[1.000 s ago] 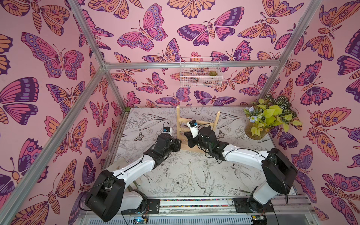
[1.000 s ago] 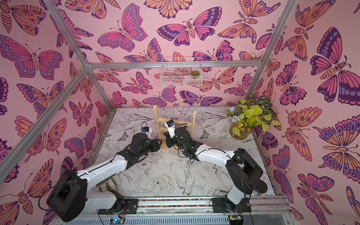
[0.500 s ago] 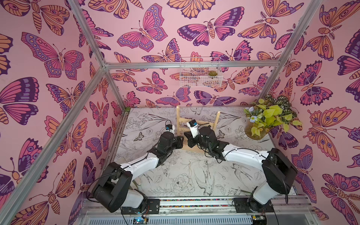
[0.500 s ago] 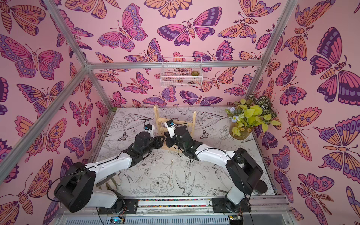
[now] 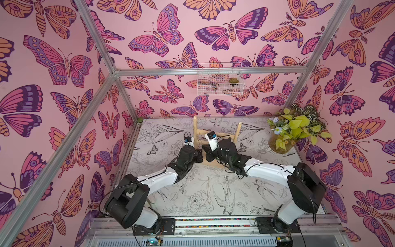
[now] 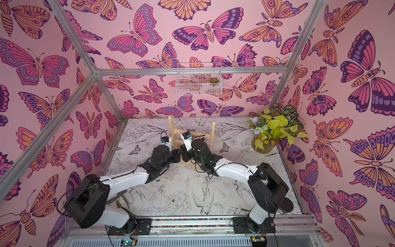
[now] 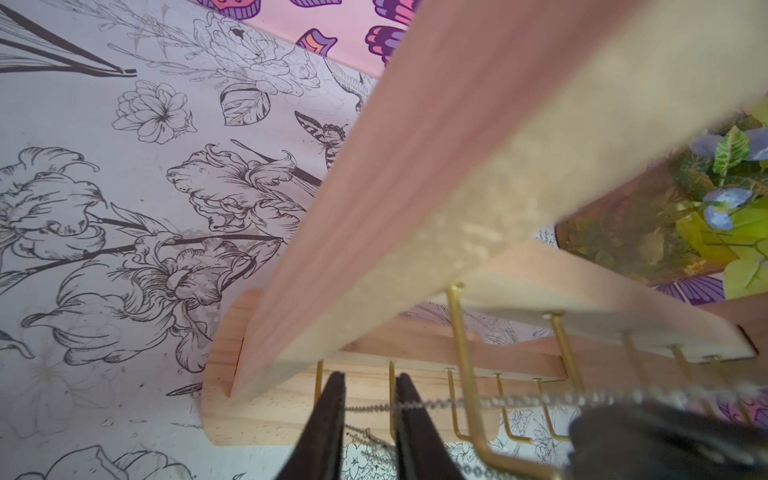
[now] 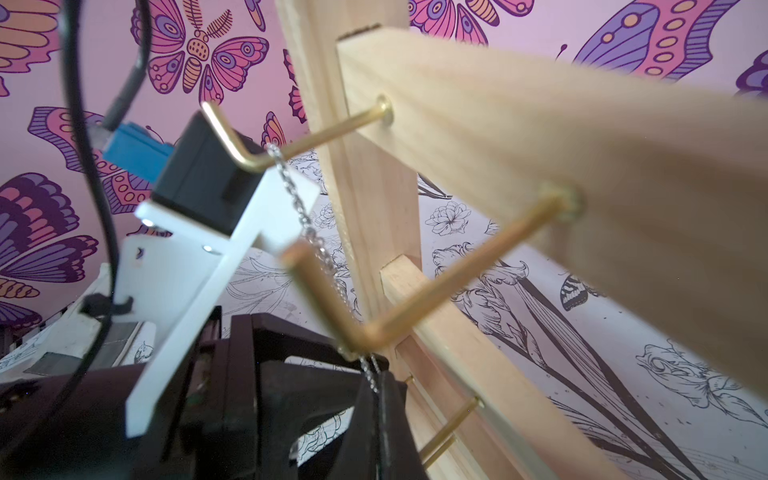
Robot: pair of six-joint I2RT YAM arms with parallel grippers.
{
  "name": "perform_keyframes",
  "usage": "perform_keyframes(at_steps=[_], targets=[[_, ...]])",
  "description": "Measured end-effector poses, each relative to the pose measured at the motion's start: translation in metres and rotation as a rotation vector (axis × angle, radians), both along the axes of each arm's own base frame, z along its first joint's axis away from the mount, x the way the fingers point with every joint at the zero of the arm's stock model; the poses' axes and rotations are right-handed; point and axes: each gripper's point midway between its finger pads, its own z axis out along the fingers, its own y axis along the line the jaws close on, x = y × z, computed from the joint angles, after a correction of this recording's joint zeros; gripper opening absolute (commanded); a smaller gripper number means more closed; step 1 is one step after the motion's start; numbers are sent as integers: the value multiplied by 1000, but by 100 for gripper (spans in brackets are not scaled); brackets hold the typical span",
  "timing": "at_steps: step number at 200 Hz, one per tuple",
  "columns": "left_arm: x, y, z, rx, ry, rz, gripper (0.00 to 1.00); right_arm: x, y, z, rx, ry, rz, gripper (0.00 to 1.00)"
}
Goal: Hang the necklace on the jewelry display stand
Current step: Hang the necklace on the stand.
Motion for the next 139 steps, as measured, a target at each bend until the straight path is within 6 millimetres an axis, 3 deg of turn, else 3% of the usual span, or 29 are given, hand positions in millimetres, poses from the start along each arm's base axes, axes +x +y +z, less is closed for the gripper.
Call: perform_keyframes(at_steps=[34, 107, 121, 139], targets=[[0, 2, 6, -6, -16, 8, 9, 0, 0, 0, 0, 0, 0, 3], [-22, 19, 45, -67, -93, 26, 7, 0, 0, 0, 0, 0, -1, 3], [-25, 23, 49, -67, -99, 37, 9, 0, 0, 0, 0, 0, -1, 3], [-24, 24, 48, -63, -98, 39, 20, 0, 0, 0, 0, 0, -1, 3]])
